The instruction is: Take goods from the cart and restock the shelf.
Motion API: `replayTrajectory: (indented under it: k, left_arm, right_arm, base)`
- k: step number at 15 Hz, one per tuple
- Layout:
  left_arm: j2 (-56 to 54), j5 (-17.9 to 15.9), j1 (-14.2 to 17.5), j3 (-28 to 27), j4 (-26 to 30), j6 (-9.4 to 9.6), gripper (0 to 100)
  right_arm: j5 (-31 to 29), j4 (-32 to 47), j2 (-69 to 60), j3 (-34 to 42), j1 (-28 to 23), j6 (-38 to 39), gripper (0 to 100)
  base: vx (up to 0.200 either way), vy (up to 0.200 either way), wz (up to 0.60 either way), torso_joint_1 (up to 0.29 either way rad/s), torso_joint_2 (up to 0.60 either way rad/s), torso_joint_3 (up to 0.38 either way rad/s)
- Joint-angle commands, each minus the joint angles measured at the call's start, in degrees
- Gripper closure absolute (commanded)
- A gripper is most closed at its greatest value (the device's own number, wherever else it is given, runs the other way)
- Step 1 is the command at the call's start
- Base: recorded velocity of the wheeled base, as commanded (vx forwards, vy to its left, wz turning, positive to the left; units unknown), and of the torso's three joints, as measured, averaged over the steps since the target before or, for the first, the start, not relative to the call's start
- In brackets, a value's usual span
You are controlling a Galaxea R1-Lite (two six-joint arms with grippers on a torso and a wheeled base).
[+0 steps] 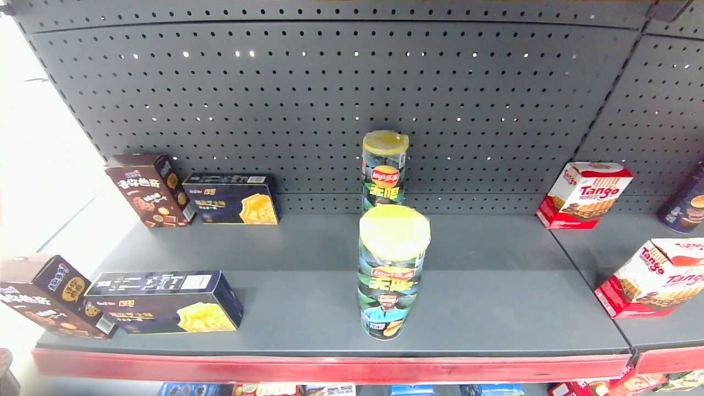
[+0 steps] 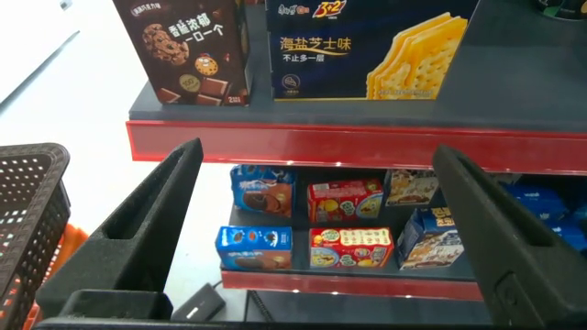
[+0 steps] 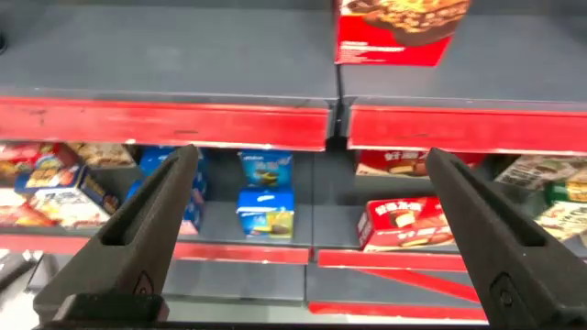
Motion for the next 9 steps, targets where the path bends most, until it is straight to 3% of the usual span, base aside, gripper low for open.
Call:
replayTrajectory:
  k: [1, 6, 7, 9]
  left_arm:
    - [0.1, 0.1, 0.0, 0.0, -0.1, -0.04, 0]
    - [0.1, 0.5, 0.0, 0.1, -0.1, 0.05, 0]
    - [0.1, 0.4, 0.0, 0.0, -0.1, -0.04, 0]
    - [0.1, 0.4, 0.0, 0.1, -0.1, -0.04, 0]
  right_arm:
    - [0.1, 0.0, -0.1, 0.1, -0.2, -0.1, 0]
    - [0.2, 0.1, -0.1, 0.1, -0.9, 0.1, 0]
    - [0.1, 0.0, -5.6, 0.1, -4.6, 0.4, 0]
    - [0.1, 0.0, -5.5, 0.2, -5.2, 0.3, 0]
  base:
    - [0.000, 0.000, 0.00, 0.000, 0.00, 0.000]
    - [0.000, 0.000, 0.00, 0.000, 0.00, 0.000]
    - [0.000, 0.000, 0.00, 0.000, 0.00, 0.000]
    - [0.000, 0.000, 0.00, 0.000, 0.00, 0.000]
